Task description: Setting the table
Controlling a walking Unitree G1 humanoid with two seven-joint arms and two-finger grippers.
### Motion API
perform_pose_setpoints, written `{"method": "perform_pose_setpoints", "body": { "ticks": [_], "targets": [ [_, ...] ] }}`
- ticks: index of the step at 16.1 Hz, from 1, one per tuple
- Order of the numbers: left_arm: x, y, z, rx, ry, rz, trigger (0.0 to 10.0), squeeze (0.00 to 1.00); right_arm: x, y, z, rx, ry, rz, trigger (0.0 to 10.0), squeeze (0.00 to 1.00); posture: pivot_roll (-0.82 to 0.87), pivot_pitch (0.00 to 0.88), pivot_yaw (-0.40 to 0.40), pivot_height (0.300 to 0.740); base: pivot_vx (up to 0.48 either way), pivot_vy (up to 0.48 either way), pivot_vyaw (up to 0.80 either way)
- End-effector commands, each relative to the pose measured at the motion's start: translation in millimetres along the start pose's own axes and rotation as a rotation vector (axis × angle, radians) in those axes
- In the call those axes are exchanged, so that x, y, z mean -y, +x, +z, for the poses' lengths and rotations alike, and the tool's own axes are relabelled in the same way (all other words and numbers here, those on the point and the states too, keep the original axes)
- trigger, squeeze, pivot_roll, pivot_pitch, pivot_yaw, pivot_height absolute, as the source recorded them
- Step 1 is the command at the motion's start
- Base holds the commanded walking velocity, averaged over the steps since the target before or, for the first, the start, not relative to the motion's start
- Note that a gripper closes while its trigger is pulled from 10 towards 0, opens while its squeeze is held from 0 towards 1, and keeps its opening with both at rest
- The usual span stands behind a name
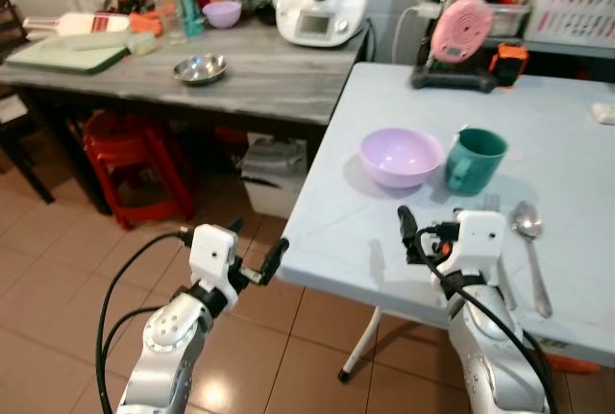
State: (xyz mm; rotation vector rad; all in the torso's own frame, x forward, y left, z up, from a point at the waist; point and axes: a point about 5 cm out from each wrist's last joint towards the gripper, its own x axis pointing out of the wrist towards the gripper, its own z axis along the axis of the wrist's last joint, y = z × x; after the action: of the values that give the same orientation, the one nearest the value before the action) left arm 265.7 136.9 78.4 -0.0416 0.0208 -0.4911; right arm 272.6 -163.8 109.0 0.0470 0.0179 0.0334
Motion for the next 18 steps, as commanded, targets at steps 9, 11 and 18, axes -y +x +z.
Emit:
{"method": "perform_pose_setpoints", "body": {
  "ticks": [9,11,18],
  "targets": [
    [4.5,0.0,4,0.016,-0.003,-0.040,10.0,0.00,-8.1,-0.2,28,0.143,-0.153,0.040,10.0,0.00,-0.02,0.000,0.035,0.740,0.296,0.000,0.00],
    [5.2,1.5,10,0.033,-0.006,-0.044,10.0,0.00,-11.4,-3.8,34,0.177,-0.196,0.057,10.0,0.00,-0.02,0.000,0.033,0.740,0.315,0.000,0.00],
    [9.4,0.8,11,0.039,-0.024,-0.057,10.0,0.00,-10.2,-7.1,30,0.146,-0.274,0.065,10.0,0.00,-0.02,0.000,0.032,0.740,0.045,0.000,0.00]
  ]
}}
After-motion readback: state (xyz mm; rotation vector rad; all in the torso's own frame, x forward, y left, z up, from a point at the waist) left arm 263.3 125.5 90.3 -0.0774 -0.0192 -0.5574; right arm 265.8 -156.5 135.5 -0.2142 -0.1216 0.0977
